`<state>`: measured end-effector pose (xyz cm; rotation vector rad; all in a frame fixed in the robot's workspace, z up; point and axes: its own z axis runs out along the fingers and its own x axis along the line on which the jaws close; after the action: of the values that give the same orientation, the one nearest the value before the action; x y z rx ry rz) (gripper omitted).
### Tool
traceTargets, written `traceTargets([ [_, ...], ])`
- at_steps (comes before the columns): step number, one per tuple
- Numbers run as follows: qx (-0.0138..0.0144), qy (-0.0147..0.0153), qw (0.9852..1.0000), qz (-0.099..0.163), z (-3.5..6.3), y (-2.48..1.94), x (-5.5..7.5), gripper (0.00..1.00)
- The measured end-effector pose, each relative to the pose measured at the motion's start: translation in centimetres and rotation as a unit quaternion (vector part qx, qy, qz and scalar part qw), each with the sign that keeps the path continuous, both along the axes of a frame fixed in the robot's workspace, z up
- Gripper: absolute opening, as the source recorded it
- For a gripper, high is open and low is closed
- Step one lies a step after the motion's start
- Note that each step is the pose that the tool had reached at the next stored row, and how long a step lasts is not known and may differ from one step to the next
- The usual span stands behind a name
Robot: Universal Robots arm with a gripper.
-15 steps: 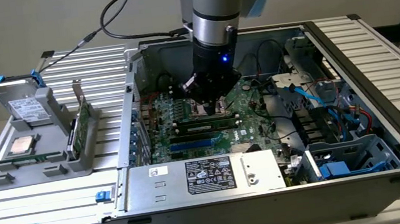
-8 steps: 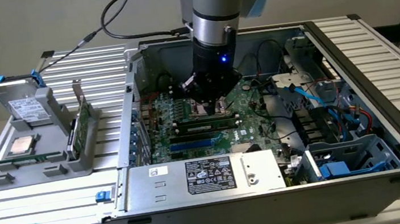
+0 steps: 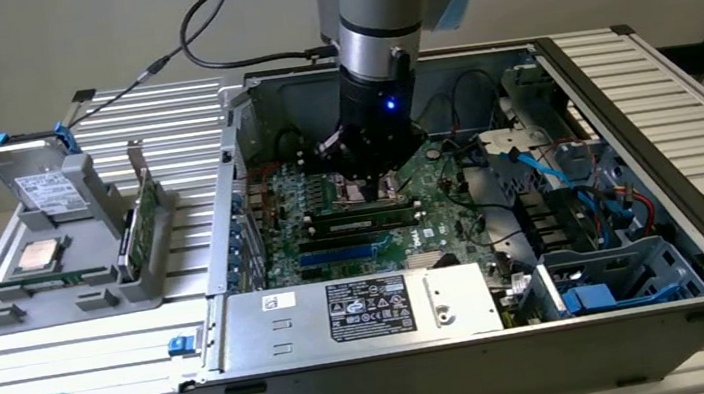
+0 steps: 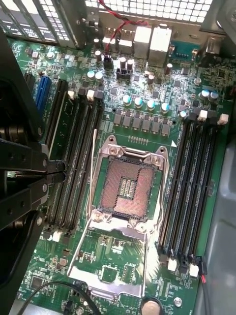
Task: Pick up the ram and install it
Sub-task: 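Press down the ram until it locks into place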
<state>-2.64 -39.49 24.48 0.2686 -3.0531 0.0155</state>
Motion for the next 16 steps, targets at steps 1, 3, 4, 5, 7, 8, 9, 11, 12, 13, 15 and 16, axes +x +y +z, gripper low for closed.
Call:
traceTargets([
  [1,0.0,-0.0002,1.0,-0.006,0.0,0.0,0.0,0.1],
  [3,0.0,-0.0007,0.9998,-0.018,0.0,0.0,0.0,0.1],
  [4,0.0,-0.0009,0.9997,-0.024,0.0,0.0,0.0,0.1],
  [5,0.0,-0.0011,0.9995,-0.03,0.0,0.0,0.0,0.1],
  [7,0.0,-0.0016,0.9991,-0.042,0.0,0.0,0.0,0.1],
  [8,0.0,-0.0017,0.9989,-0.047,0.0,0.0,0.0,0.1],
  [9,0.0,-0.0018,0.9987,-0.051,0.0,0.0,0.0,0.1],
  [11,0.0,-0.0018,0.9986,-0.053,0.0,-0.01,-0.01,0.1],
  [12,0.0,-0.0018,0.9986,-0.054,0.0,-0.04,-0.03,0.1],
  [13,0.0,-0.0018,0.9985,-0.054,0.0,-0.06,-0.04,0.1],
  [15,0.0,-0.0019,0.9985,-0.054,0.0,-0.15,-0.06,0.1],
  [16,0.0,-0.0019,0.9985,-0.055,0.0,-0.2,-0.06,0.1],
])
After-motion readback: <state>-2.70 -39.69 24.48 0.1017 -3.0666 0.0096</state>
